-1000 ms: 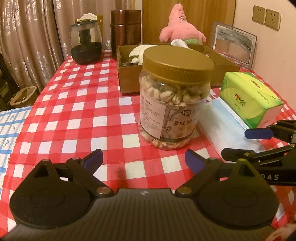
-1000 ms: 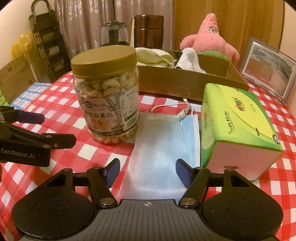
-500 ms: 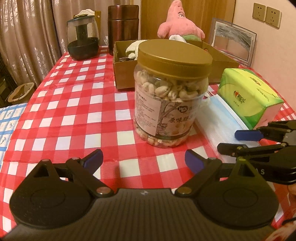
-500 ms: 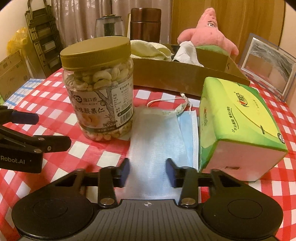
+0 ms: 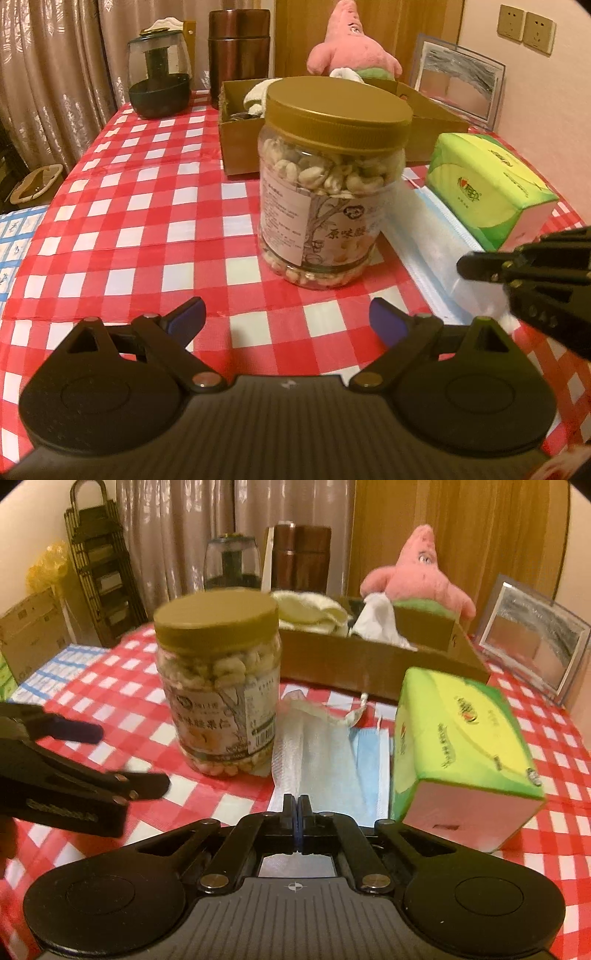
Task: Organize soft objects
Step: 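Grasp the clear plastic bag with the right tool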
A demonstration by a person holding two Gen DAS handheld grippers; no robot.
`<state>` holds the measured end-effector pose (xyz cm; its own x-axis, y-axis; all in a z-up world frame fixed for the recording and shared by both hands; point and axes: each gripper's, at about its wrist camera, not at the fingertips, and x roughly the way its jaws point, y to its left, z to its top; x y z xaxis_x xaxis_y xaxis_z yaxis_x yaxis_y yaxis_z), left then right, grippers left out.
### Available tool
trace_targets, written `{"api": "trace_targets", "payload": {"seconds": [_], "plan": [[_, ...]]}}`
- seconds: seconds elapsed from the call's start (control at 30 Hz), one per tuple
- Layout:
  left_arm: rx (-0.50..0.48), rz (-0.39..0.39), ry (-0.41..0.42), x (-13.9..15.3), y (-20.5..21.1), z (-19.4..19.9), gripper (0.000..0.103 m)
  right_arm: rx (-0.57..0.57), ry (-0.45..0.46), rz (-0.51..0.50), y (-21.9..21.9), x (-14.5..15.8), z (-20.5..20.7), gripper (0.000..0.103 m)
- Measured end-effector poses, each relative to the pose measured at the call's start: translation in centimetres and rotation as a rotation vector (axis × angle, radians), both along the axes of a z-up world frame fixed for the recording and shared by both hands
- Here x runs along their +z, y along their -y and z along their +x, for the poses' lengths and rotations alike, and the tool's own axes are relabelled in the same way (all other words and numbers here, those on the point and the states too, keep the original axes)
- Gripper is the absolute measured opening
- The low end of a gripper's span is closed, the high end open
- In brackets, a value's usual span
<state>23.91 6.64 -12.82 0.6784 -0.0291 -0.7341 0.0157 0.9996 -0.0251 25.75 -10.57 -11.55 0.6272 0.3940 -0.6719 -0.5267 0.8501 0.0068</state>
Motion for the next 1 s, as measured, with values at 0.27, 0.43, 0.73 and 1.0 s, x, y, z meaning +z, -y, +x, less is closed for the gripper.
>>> {"api": "trace_targets", "payload": {"seconds": [0.27,0.43,0.73,1.0], "plan": [[-0.057,-0.079,-0.001,0.4,2.0,-0.3,0.094,-0.058,0.085,0.062,3.9,4.1,-2.2,0.000],[-0.103,-0.114,0.014,0.8,4.2,-0.3,0.094,-0.080,0.103,0.073,6.0,5.9,-3.3,0.000],[-0.069,-0.007,0.031,1.2,3.8,-0.2,0.094,0.018,-0.026,0.042,4.0,2.9,-1.9,0.001],[-0.017,0.019,0.037,1.5,1.1,0.8,0.094,0.026,-0.057,0.051,1.9,0.4,0.9,0.060]]}}
